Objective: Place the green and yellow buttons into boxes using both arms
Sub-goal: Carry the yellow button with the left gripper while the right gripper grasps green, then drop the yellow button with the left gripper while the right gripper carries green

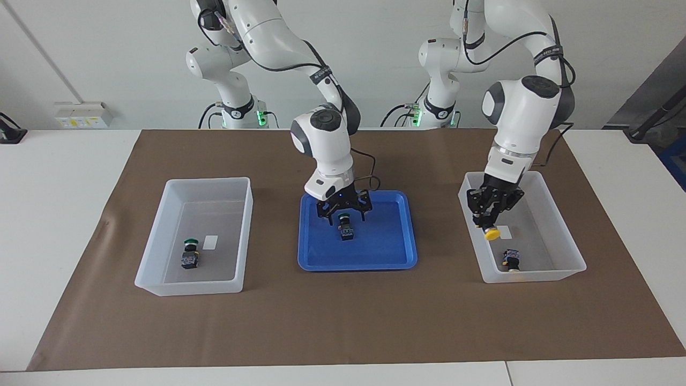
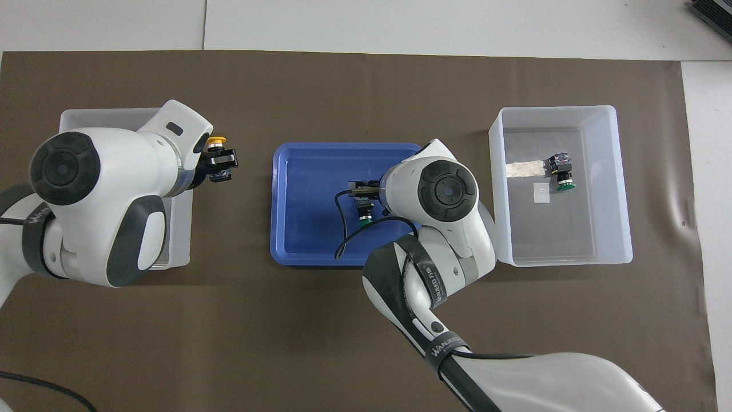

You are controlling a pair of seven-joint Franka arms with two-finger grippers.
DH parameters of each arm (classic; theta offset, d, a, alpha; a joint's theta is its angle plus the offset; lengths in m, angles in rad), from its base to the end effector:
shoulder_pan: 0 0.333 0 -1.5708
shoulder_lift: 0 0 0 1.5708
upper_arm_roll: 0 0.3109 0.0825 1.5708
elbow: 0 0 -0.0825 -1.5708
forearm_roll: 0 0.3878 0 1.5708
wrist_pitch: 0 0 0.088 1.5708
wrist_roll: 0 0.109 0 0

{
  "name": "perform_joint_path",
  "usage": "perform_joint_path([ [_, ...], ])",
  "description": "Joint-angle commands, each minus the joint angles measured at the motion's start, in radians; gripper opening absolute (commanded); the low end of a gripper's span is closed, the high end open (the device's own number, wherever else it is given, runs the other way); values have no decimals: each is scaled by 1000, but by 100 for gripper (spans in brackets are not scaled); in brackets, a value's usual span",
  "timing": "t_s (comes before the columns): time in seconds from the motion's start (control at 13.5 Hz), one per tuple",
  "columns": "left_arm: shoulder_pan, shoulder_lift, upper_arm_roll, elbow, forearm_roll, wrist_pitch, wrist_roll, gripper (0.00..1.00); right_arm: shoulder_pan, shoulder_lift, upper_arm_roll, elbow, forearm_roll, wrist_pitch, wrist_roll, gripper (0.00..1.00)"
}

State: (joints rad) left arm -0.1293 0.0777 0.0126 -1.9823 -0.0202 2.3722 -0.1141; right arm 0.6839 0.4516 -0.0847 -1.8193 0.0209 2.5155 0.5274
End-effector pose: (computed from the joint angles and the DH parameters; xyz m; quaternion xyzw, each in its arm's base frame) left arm 0.6005 -0.0708 0.4504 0.9878 0.0047 0.1536 0.0254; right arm 0.5519 0.3824 0.3065 -0.9918 -0.0344 -0.1096 0.0566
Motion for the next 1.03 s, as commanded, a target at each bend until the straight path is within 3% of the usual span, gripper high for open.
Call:
perform_joint_path([
  [0.0, 107, 4, -14, -3, 8, 25, 190, 0, -14, 10, -1, -8, -90, 6, -10, 100],
  [0.22, 192, 17, -14, -19, 6, 56, 361, 0, -10, 16, -3, -18, -90, 17, -23, 100],
  [0.44, 217, 59, -14, -38, 6, 140, 407, 0, -7, 19, -1, -17, -90, 29, -23, 100],
  [0.67, 218, 122, -14, -33, 6, 183, 407, 0, -6, 39, -1, -12, -90, 57, -18, 84],
  [0.74, 217, 131, -14, -33, 6, 188, 407, 0, -6, 39, -1, -12, -90, 56, -18, 73],
  [0.89, 218, 152, -14, -27, 6, 226, 407, 0, -7, 41, -1, -6, -85, 46, -10, 13],
  [0.96, 220, 177, -14, -26, 6, 267, 407, 0, -6, 41, -1, 0, -72, 42, 3, 0],
])
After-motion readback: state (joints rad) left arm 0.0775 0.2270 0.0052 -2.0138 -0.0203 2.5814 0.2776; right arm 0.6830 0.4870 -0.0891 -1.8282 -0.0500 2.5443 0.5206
